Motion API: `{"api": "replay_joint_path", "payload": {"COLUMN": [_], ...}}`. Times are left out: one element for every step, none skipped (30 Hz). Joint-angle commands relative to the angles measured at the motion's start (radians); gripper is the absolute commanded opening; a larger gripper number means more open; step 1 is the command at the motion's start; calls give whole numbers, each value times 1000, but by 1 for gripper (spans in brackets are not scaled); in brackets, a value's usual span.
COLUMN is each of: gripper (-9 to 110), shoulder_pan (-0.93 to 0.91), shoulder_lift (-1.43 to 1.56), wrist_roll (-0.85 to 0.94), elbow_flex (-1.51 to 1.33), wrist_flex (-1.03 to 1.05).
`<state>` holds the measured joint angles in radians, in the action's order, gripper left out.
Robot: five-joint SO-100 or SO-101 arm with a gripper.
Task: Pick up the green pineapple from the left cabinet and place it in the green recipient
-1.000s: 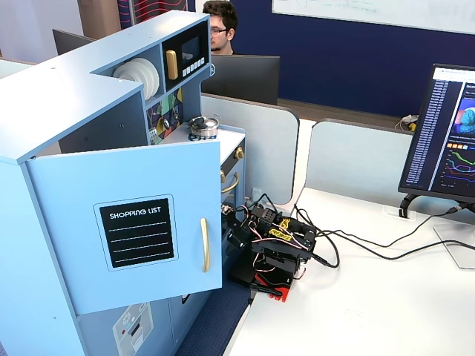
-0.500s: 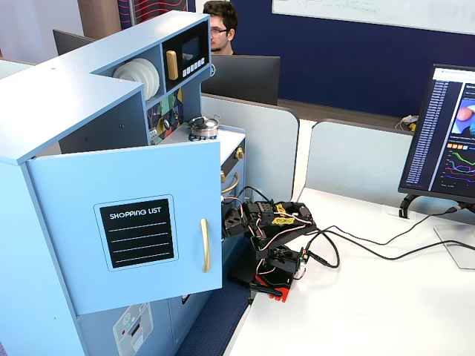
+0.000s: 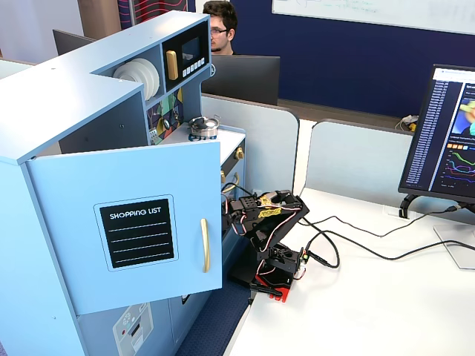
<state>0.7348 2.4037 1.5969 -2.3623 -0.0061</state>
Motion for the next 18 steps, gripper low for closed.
{"api": "replay_joint_path", "payload": {"gripper": [38, 38, 38, 39, 39, 39, 39, 39, 39, 40, 40, 40, 40, 40, 40, 40, 40, 40], "shoulder_pan": [-9, -11, -14, -15, -18, -20, -21, -23, -26, -28, -29, -31, -31, -31, -31, -31, -31, -28], "shoulder_lift": [-104, -132, -160, -190, -222, -252, -279, -307, -336, -362, -391, -416, -437, -457, -477, -491, -506, -520], "wrist_roll": [12, 15, 25, 32, 37, 38, 38, 38, 38, 41, 43, 44, 44, 44, 46, 49, 49, 49], "elbow_flex": [120, 135, 150, 164, 179, 201, 224, 250, 275, 301, 324, 348, 371, 391, 410, 423, 434, 448], "wrist_flex": [-115, -124, -144, -179, -210, -229, -241, -247, -253, -255, -262, -267, -272, -275, -276, -279, -284, -284]}}
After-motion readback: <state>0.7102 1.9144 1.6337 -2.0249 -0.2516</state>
